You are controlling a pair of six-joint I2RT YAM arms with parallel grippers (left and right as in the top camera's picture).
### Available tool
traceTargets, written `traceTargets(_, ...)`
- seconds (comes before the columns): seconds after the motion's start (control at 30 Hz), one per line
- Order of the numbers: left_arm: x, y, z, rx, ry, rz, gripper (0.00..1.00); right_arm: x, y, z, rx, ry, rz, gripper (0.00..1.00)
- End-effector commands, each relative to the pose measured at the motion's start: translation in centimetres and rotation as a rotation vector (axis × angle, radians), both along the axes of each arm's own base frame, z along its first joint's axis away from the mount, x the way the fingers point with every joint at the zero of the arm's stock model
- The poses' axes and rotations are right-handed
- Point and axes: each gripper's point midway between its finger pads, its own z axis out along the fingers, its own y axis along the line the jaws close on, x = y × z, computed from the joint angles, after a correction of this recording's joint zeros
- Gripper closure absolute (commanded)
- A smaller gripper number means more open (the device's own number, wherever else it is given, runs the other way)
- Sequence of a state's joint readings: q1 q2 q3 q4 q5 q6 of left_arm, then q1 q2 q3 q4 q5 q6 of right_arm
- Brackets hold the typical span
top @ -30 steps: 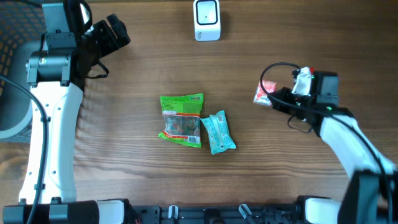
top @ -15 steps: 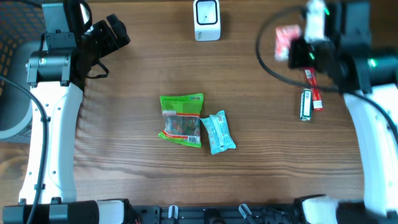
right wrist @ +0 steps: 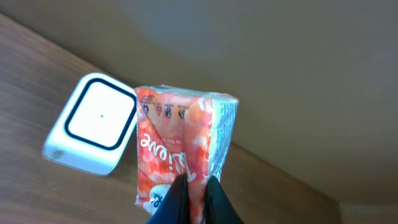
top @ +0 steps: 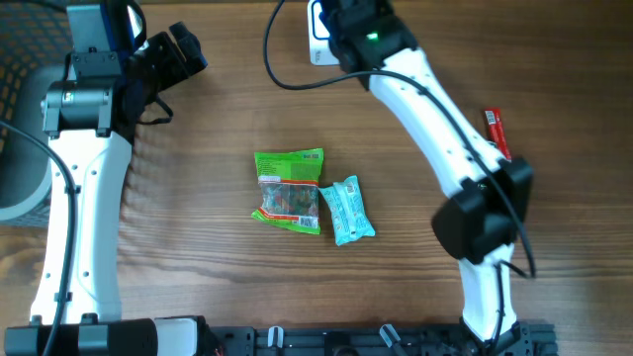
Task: Scan the item barcode
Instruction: 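Raise the red Kleenex pack under the white scanner with the right gripper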
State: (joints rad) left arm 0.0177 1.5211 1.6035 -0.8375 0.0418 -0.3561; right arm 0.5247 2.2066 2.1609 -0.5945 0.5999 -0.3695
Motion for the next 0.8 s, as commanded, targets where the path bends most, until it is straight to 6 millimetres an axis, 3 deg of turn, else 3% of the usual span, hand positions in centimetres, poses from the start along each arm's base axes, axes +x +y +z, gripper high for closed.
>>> traceTargets(0.0,0.1,0.1,-0.1,0.016,0.001,-0.002,0.00,2.7,0.9,-4.1,-0.125,-0.010,0.028,0.96)
traceTargets(0.13,0.1,0.1,-0.1,0.016,0.001,-0.002,0.00,4.8,2.0,-8.3,-0.241,-0.012,0.087,0.96)
traceTargets(0.23,0.1,0.1,-0.1,0.016,0.001,-0.002,0.00,5.5,2.5,-9.9,-0.350,-0.003,0.148,0.96)
traceTargets(0.33,0.1,0.1,-0.1,0.016,0.001,-0.002,0.00,5.6,3.0,-10.5,-0.431,0.011,0.208,0.96)
traceTargets(0.53,0.1,0.1,-0.1,0.016,0.001,-0.002,0.00,5.6,5.0,-11.6,-0.398,0.013,0.317,0.96)
traceTargets(0.67,0.1,0.1,-0.1,0.016,0.001,-0.002,0.00,5.8,4.8,-12.1,-0.536,0.032,0.370,0.96)
traceTargets(0.77,0.1,0.1,-0.1,0.016,0.001,-0.002,0.00,6.1,4.8,-11.4,-0.457,-0.008,0.313,0.96)
